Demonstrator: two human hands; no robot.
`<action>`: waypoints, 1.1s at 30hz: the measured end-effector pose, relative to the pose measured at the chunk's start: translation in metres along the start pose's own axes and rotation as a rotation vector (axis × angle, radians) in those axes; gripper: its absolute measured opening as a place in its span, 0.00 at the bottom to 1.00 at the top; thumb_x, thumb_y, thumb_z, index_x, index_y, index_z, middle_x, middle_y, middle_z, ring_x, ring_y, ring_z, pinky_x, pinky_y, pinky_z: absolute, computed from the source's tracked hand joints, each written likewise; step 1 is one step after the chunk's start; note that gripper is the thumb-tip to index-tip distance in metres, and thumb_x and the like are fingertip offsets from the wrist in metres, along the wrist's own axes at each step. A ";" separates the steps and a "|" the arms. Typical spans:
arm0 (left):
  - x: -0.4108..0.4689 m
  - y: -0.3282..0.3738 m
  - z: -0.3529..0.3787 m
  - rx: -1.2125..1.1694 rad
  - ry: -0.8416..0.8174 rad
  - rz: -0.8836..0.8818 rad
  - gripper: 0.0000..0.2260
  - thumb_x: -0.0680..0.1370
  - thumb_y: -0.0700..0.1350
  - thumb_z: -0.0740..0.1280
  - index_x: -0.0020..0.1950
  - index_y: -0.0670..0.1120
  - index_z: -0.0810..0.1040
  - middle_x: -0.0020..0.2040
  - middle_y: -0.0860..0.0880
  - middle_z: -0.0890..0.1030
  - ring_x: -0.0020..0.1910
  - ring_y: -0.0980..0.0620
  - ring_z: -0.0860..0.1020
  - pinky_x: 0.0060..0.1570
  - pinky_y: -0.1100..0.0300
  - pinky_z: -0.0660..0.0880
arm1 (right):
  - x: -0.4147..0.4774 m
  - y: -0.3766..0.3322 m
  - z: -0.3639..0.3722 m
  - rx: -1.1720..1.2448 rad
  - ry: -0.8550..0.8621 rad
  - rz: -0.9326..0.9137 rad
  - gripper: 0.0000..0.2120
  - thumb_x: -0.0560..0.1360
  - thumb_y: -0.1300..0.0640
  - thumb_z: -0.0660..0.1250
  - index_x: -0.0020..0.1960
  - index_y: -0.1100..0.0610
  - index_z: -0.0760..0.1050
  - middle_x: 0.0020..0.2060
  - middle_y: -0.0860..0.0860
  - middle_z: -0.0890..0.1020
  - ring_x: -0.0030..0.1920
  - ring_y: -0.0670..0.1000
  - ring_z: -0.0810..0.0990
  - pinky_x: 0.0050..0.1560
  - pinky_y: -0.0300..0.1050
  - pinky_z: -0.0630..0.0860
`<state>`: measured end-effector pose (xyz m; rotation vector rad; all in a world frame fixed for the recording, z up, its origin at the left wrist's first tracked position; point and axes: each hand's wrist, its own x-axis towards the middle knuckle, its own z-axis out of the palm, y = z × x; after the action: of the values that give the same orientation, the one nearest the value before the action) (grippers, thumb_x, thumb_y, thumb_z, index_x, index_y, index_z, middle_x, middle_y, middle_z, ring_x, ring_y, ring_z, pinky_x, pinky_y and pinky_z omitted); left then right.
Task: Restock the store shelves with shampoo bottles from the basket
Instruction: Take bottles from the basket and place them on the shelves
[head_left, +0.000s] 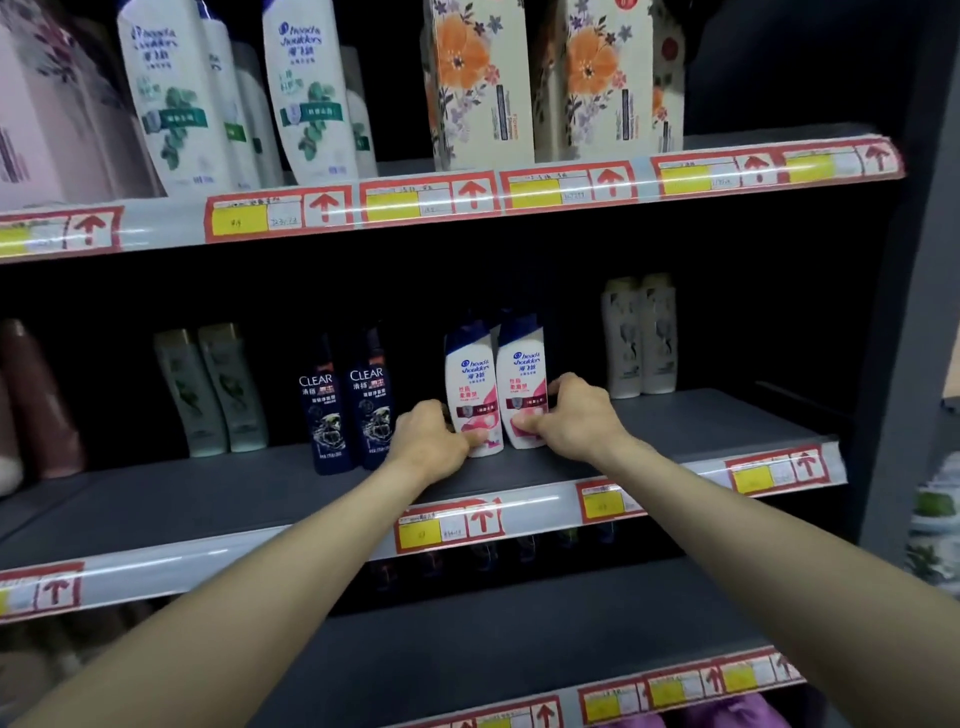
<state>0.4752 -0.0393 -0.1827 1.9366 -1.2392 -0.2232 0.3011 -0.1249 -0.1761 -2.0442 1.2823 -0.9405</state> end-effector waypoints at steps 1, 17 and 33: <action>0.000 -0.001 0.002 0.023 0.004 0.003 0.21 0.74 0.55 0.78 0.63 0.47 0.82 0.59 0.48 0.84 0.59 0.47 0.82 0.62 0.50 0.78 | -0.001 -0.001 0.002 -0.026 0.022 -0.001 0.24 0.71 0.45 0.79 0.59 0.57 0.75 0.56 0.54 0.82 0.57 0.56 0.81 0.54 0.50 0.79; 0.053 -0.007 0.025 0.091 0.149 -0.067 0.21 0.75 0.56 0.77 0.56 0.42 0.79 0.60 0.41 0.76 0.60 0.39 0.77 0.55 0.51 0.75 | 0.045 -0.015 0.031 -0.193 0.079 0.044 0.22 0.77 0.46 0.74 0.62 0.60 0.76 0.60 0.60 0.79 0.59 0.62 0.79 0.51 0.51 0.75; 0.019 0.015 0.006 0.046 0.059 -0.080 0.20 0.77 0.54 0.74 0.59 0.40 0.80 0.60 0.41 0.80 0.53 0.43 0.78 0.47 0.56 0.72 | 0.010 -0.030 0.018 -0.214 -0.010 0.060 0.16 0.77 0.50 0.71 0.60 0.58 0.75 0.58 0.59 0.79 0.54 0.60 0.79 0.51 0.49 0.77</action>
<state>0.4717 -0.0610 -0.1712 2.0202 -1.1383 -0.1782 0.3344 -0.1211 -0.1620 -2.1536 1.4852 -0.7947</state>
